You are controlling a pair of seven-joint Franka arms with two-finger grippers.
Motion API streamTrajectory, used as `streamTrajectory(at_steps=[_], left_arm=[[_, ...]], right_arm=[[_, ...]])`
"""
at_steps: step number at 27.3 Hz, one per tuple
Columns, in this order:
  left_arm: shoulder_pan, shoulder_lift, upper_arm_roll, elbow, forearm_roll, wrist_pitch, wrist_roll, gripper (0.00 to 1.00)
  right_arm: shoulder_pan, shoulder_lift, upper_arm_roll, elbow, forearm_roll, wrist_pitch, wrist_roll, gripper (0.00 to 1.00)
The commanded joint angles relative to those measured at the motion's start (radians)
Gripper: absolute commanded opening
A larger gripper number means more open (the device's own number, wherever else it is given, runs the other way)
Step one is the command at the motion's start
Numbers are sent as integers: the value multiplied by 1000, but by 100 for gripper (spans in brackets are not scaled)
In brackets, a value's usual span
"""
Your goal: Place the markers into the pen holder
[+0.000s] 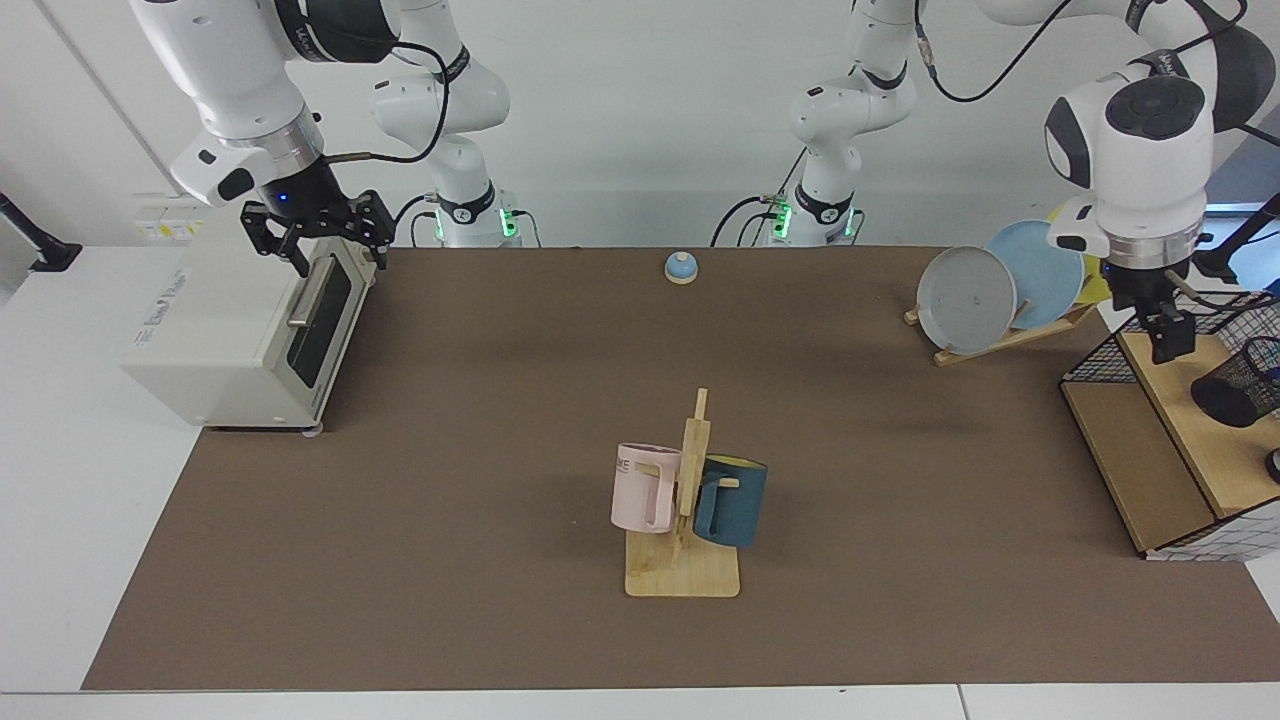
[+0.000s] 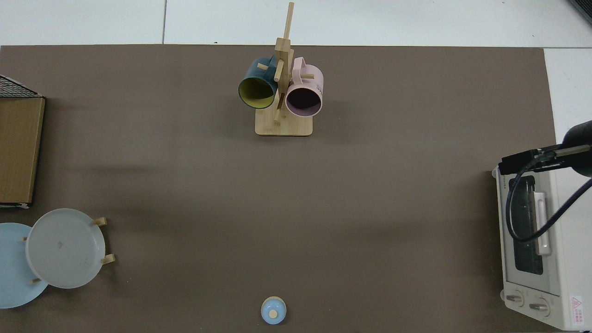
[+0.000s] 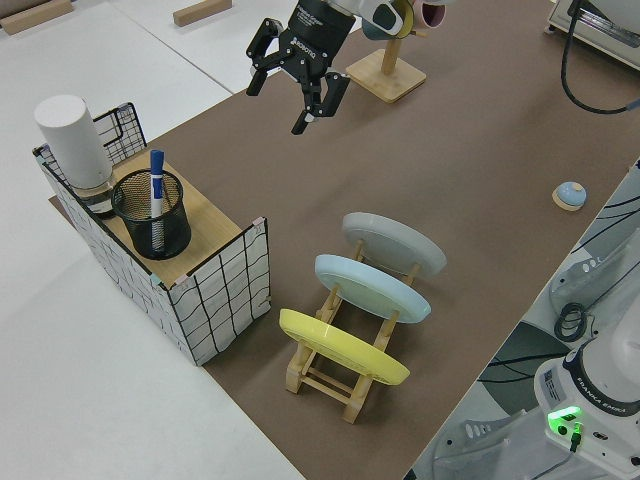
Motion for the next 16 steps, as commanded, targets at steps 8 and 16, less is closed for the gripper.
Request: streamTrajectory(at_steps=[8, 16], left_arm=[[-120, -69, 14, -115, -175, -22, -368, 100], [-210, -69, 12, -115, -272, -49, -719, 100]], right_arm=[[-11, -22, 7, -25, 18, 10, 0, 100], [-10, -22, 7, -25, 18, 10, 0, 100]])
